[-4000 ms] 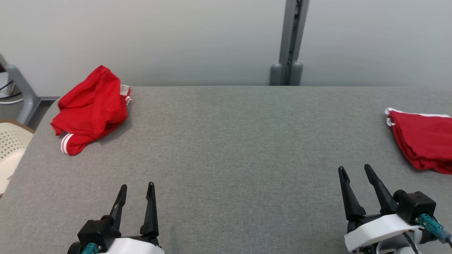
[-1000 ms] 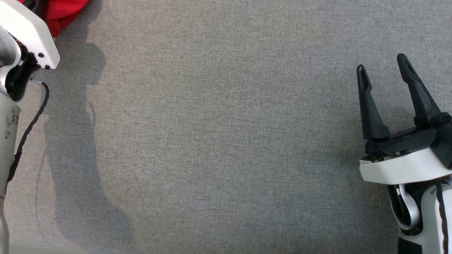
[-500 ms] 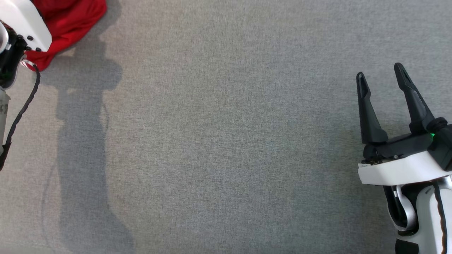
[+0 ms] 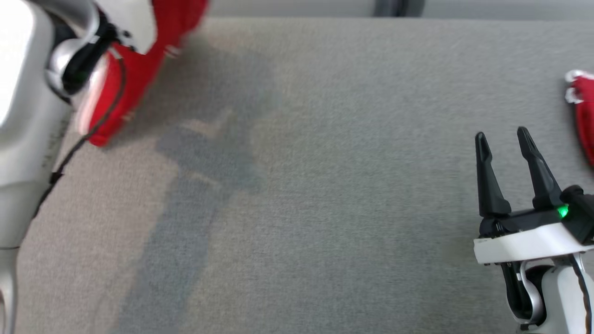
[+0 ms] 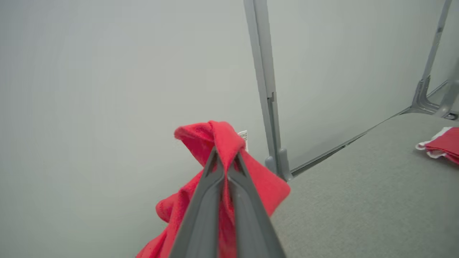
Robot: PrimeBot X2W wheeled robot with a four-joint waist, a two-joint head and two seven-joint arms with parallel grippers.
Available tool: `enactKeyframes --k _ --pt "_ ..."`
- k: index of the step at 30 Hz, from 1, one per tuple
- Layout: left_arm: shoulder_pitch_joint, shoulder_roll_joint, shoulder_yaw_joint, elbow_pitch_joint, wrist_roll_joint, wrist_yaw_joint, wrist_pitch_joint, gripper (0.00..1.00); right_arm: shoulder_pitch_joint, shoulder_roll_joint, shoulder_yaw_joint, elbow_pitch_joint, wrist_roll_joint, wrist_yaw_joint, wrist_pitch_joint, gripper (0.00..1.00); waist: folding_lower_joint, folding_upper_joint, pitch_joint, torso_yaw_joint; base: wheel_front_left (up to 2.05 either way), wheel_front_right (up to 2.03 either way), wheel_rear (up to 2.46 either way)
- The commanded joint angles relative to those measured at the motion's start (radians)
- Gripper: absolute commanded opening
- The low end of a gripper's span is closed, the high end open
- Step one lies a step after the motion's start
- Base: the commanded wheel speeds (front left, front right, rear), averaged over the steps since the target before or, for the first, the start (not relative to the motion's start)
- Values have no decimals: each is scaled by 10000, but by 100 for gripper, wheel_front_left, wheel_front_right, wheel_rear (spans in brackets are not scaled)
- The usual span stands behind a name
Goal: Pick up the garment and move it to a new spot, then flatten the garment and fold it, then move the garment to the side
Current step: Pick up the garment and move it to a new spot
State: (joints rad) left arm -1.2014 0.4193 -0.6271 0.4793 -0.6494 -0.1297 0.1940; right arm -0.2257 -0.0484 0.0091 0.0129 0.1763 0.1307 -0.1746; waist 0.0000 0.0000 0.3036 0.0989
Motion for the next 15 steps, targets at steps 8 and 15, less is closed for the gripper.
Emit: enactKeyframes --k 8,15 --pt "-584 -848 -614 -1526 -397 112 400 0 457 -42 -339 517 299 1 -331 100 0 0 -1377 -1488 0 0 0" --pt "228 -1241 -799 -1475 -593 514 387 0 469 -43 -232 659 471 1 -431 100 0 0 -1169 -2093 0 0 0"
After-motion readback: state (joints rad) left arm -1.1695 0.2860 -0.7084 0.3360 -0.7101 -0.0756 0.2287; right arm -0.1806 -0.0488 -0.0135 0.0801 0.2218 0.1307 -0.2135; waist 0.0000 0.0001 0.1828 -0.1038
